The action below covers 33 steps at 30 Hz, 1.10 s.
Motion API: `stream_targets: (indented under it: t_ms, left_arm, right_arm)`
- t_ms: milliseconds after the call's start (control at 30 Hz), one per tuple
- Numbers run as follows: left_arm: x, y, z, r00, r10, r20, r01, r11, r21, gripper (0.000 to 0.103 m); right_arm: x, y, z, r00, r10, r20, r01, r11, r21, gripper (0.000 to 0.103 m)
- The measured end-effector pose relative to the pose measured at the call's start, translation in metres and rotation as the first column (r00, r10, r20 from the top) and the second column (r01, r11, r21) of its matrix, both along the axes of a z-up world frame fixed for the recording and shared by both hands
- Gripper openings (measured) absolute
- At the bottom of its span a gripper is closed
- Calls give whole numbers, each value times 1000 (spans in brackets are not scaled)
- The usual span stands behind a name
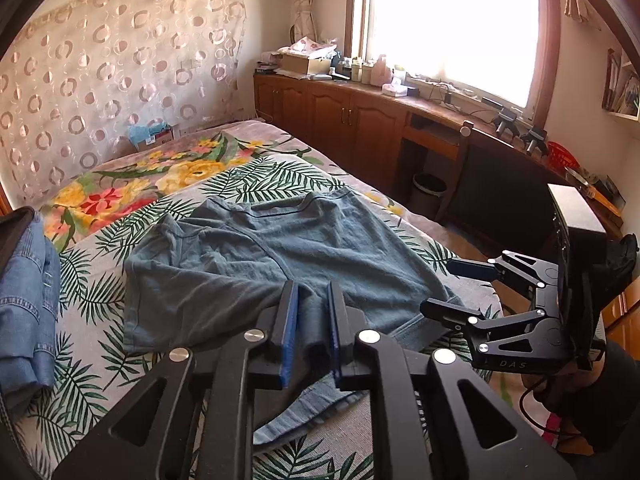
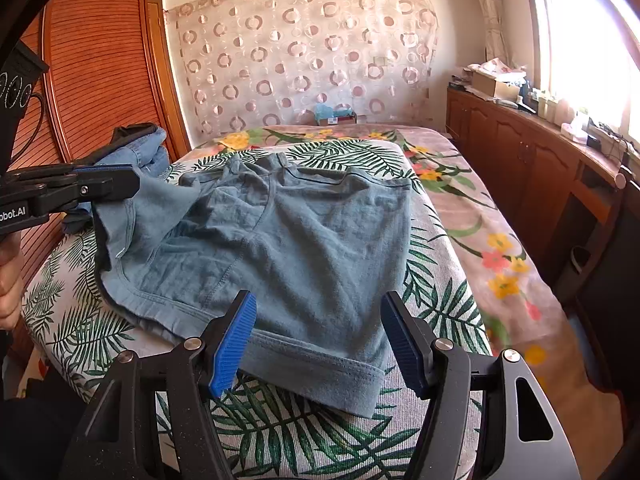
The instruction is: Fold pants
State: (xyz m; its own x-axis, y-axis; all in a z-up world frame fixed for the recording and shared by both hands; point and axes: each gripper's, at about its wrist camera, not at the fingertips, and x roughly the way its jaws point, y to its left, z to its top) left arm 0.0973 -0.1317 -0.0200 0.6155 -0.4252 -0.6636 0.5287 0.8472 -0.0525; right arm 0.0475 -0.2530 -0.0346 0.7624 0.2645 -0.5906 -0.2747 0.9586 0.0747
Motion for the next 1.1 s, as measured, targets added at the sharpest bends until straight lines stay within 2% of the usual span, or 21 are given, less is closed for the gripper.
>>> stream_targets:
  t_ms: [100,167,333,433,467,933,967,1100]
  left_arm:
    - [-2,6,0,1000,18,1,-18,1000,-3,31]
    - [-4,12,1,999,35,12,-35,999,0,45]
    - [-5,26,-2,997,73,16,-73,997,9,48]
    - [-5,37,-10,994,109,19,-110,994,16,74]
    - [-4,42,-13,993,120,15,-120,993,9,78]
    - [-11,84,-53,974,223,-42,-221,974,44,78]
    - [-12,86,-55,973,227,-45,-226,973,45,78]
    - [-15,92,-60,968,245,-55,-243,969,45,78]
  right_arm:
    - [0,3,0,1000,3,0,-3,1000,1,67]
    - [1,4,0,1000,6,1,-6,1000,0,67]
    - [8,12,-1,1000,20,-3,-20,1000,1,67]
    - [8,14,-3,999,36,-2,-36,999,5,67]
    - [9,15,-4,999,44,-4,-44,999,5,67]
    - [17,43,-18,988,150,-43,-149,988,34,66]
    - [17,45,-18,987,156,-48,-154,987,37,61]
    - [22,49,-24,981,180,-78,-177,983,40,55]
